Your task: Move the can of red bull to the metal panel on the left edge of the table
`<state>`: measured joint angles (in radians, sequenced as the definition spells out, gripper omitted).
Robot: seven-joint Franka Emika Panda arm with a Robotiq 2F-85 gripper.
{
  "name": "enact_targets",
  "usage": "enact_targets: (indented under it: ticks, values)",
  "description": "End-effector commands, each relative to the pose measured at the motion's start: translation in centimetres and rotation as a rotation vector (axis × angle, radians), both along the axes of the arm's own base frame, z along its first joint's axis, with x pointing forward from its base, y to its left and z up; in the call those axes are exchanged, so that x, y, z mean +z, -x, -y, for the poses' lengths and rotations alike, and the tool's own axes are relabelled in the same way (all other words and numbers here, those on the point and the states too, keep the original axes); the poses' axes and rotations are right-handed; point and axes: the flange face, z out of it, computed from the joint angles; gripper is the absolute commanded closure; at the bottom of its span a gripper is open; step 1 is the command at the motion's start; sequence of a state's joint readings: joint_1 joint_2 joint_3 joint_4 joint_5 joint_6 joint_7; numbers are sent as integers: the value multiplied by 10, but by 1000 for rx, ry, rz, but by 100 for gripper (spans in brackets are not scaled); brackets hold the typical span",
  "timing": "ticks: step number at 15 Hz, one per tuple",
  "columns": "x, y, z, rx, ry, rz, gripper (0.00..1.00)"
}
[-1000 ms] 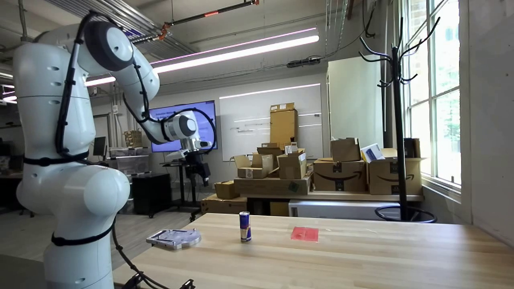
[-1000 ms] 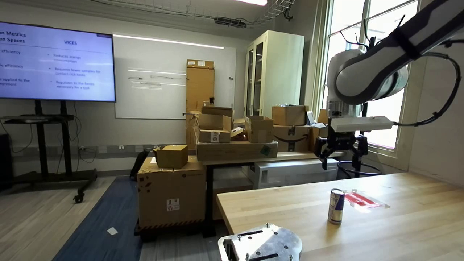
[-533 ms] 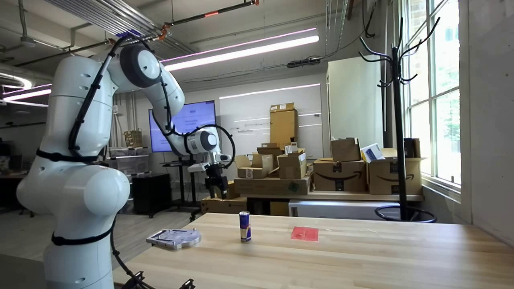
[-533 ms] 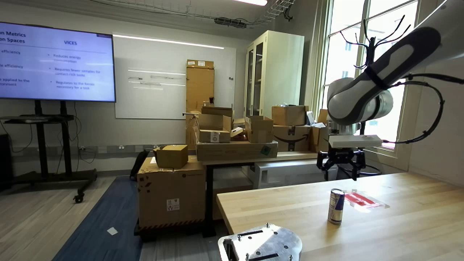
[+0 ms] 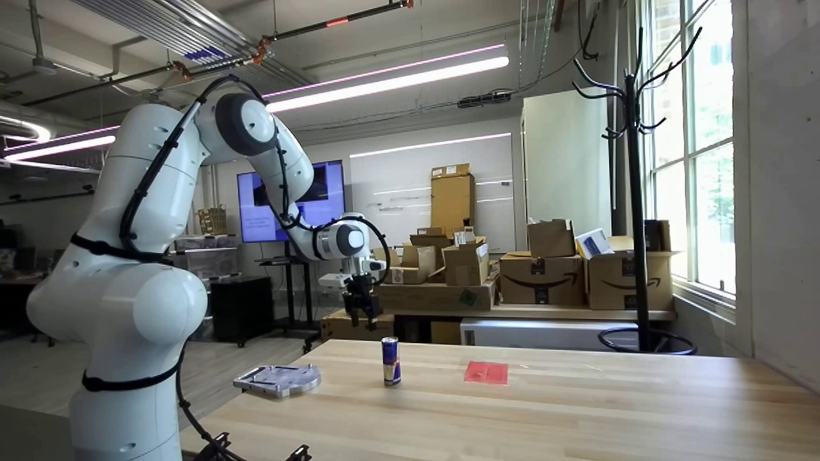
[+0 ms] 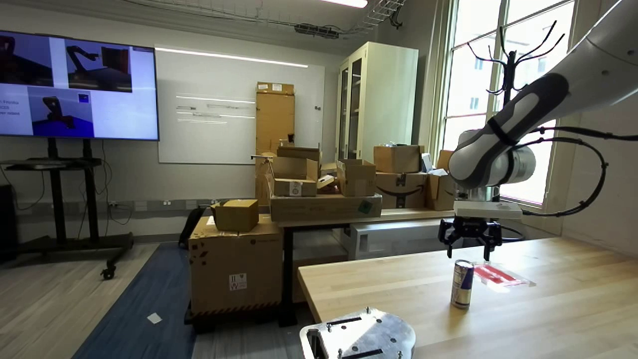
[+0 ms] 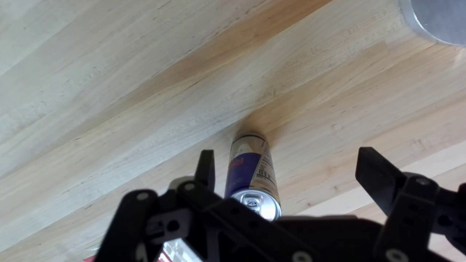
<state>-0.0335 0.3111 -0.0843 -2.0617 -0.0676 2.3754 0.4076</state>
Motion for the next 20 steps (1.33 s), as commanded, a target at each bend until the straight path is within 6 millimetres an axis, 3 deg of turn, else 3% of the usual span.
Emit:
enact_targets:
  ticks: [1, 7, 13, 20]
  values:
    - [-9, -18, 18, -5, -15, 17, 0]
    - [-22, -38, 46, -36, -4, 28, 0]
    - [-45, -60, 46, -20, 0, 18, 0]
    - [-67, -69, 50, -25, -5, 5, 0]
